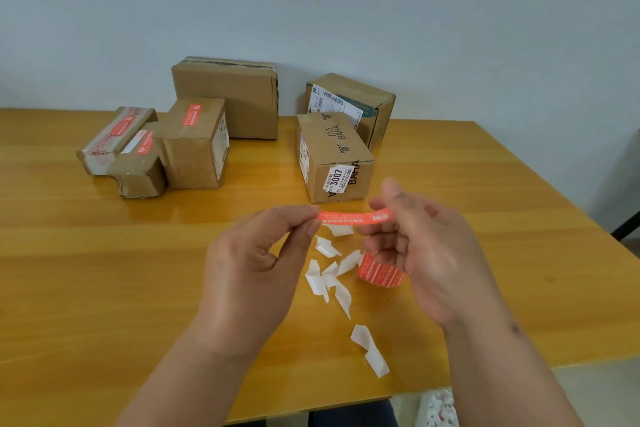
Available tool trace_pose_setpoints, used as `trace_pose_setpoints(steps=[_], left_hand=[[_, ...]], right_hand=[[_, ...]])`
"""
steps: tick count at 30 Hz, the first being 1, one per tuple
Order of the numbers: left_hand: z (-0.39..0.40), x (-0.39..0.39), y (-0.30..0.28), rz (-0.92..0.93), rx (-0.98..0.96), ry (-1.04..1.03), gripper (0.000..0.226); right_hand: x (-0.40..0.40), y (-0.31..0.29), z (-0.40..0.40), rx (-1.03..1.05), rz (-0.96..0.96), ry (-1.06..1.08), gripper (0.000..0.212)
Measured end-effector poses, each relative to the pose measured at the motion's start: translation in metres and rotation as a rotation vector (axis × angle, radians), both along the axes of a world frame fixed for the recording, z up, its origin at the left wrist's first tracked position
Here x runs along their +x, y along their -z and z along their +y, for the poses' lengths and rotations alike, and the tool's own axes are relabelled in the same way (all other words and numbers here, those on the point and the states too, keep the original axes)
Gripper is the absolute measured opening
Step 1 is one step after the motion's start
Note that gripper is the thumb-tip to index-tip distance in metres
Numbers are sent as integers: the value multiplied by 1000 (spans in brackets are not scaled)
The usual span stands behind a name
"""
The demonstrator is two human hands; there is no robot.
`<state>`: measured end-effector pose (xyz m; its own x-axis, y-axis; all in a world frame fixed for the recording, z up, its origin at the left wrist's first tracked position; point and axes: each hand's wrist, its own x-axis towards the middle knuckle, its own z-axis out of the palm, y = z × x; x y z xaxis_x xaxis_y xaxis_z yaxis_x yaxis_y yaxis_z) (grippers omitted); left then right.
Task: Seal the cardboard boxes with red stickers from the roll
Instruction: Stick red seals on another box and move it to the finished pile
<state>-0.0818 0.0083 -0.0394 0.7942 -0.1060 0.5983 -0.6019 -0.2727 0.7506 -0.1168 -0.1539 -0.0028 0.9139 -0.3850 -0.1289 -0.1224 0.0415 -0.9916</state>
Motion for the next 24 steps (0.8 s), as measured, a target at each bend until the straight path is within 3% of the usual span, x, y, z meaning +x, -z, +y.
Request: trace_pose_setpoints(steps=[2,3,8,18,21,24], left_hand=[[1,1,3,-51,37,-3,14],[2,2,3,-64,40,-6,15],[5,4,3,11,-21,-18,16],[10,26,3,241,-118,-19,28],[7,40,0,350,-167,-30,28],[-1,57,-2,447,-156,-16,26]], right_hand=[[2,4,-2,-52,-51,42,9],[3,5,-3,-77,-64,50,4],[3,6,-5,-157,-85,-45,19],[16,-3,-12,-614,-80,-124,32],[31,-11,-15,-563,-89,-38,18],[57,-22,-21,-254,-95,65,14]])
